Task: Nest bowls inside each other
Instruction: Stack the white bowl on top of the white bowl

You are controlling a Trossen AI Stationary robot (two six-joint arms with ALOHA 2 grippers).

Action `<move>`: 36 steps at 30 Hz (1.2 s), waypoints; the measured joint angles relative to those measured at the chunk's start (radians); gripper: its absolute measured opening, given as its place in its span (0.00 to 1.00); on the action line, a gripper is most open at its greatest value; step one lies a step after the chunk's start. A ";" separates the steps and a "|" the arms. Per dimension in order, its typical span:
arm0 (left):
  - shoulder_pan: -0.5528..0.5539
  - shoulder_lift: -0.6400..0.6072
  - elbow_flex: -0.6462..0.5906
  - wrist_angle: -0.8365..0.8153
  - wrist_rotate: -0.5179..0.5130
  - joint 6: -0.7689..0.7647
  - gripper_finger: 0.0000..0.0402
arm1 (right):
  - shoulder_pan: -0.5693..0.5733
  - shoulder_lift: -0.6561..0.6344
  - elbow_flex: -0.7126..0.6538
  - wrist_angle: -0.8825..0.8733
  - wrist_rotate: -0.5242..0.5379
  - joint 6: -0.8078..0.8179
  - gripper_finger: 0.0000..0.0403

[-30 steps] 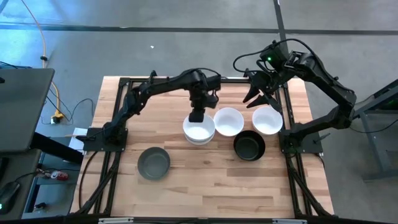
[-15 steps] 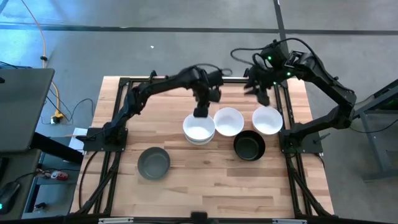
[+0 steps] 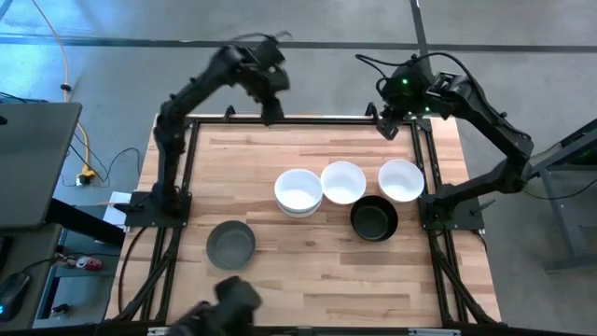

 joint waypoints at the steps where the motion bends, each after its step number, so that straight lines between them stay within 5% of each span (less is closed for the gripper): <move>1: 0.021 -0.014 0.000 -0.022 0.020 -0.007 0.26 | -0.005 0.007 0.000 -0.009 -0.022 0.016 0.28; 6: 0.082 -0.089 -0.047 -0.082 0.112 -0.009 0.26 | -0.018 0.085 0.000 -0.072 -0.082 0.092 0.28; 13: 0.095 -0.225 -0.283 -0.061 0.241 0.076 0.26 | -0.017 0.262 0.000 -0.104 -0.164 0.067 0.28; 25: 0.186 -0.509 -0.792 0.119 0.244 0.148 0.26 | -0.038 0.473 0.000 -0.112 -0.244 -0.350 0.28; 30: 0.247 -0.601 -0.870 0.178 0.247 0.142 0.26 | -0.067 0.480 0.000 -0.050 -0.390 -0.433 0.28; 36: 0.281 -0.669 -0.894 0.224 0.248 0.140 0.26 | -0.076 0.479 -0.097 0.001 -0.432 -0.519 0.28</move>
